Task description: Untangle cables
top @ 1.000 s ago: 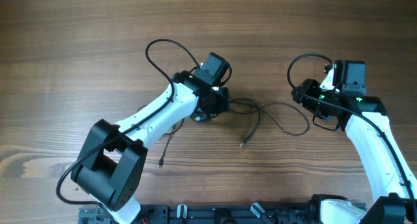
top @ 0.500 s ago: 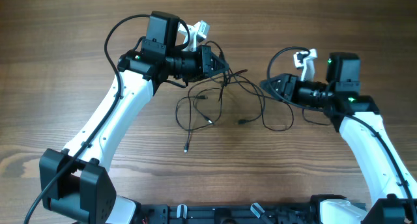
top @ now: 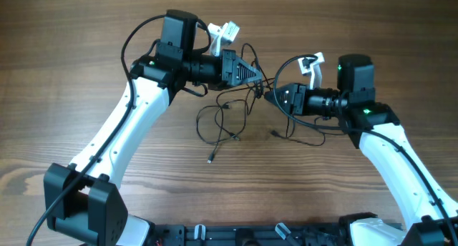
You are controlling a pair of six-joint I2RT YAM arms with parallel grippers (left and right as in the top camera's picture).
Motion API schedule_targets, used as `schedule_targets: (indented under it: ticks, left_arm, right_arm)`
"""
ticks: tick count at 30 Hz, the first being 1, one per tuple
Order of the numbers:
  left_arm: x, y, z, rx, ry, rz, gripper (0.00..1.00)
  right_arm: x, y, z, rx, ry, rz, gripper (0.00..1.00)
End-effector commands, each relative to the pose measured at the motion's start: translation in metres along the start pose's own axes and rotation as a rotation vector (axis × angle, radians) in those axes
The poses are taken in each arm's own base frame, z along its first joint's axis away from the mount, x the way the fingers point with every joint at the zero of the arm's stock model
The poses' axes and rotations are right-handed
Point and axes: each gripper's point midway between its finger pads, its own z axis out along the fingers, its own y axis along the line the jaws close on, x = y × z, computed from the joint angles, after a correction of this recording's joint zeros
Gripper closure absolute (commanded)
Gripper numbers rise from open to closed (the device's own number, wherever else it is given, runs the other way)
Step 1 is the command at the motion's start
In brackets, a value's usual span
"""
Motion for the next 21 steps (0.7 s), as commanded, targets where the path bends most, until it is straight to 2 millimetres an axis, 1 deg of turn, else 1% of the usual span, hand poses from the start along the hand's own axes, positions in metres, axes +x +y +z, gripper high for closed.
schedule_targets:
  ticks: [1, 3, 5, 6, 9, 15, 18, 20, 21]
  left_arm:
    - [0.007, -0.013, 0.005, 0.029, 0.028, 0.07, 0.96]
    - [0.004, 0.002, 0.006, -0.056, 0.0, 0.041, 0.96]
    - [0.002, 0.022, 0.004, -0.162, -0.034, 0.004, 0.96]
    - [0.002, 0.026, 0.004, -0.187, -0.039, -0.007, 0.96]
    - [0.003, 0.028, 0.004, -0.194, -0.036, -0.018, 0.96]
    - [0.003, 0.028, 0.004, -0.193, -0.038, -0.022, 0.96]
    - [0.002, 0.027, 0.004, -0.19, -0.044, -0.044, 0.96]
    - [0.002, 0.027, 0.004, -0.186, -0.046, -0.072, 0.96]
    - [0.003, 0.024, 0.004, -0.17, -0.038, -0.083, 0.96]
  right_arm:
    - [0.004, 0.012, 0.005, -0.033, 0.022, -0.018, 0.54]
    - [0.006, 0.014, 0.006, -0.04, 0.028, -0.028, 0.54]
    - [0.006, 0.015, 0.007, -0.044, 0.03, -0.03, 0.54]
    - [0.006, 0.015, 0.007, -0.044, 0.03, -0.031, 0.54]
    - [0.005, 0.017, 0.007, -0.051, 0.028, -0.037, 0.55]
    - [0.009, 0.027, 0.007, -0.106, 0.049, -0.047, 0.55]
    - [0.009, 0.031, 0.006, -0.129, 0.055, -0.056, 0.55]
    - [0.009, 0.038, 0.005, -0.164, 0.058, -0.073, 0.55]
    - [0.008, 0.039, 0.005, -0.169, 0.055, -0.08, 0.55]
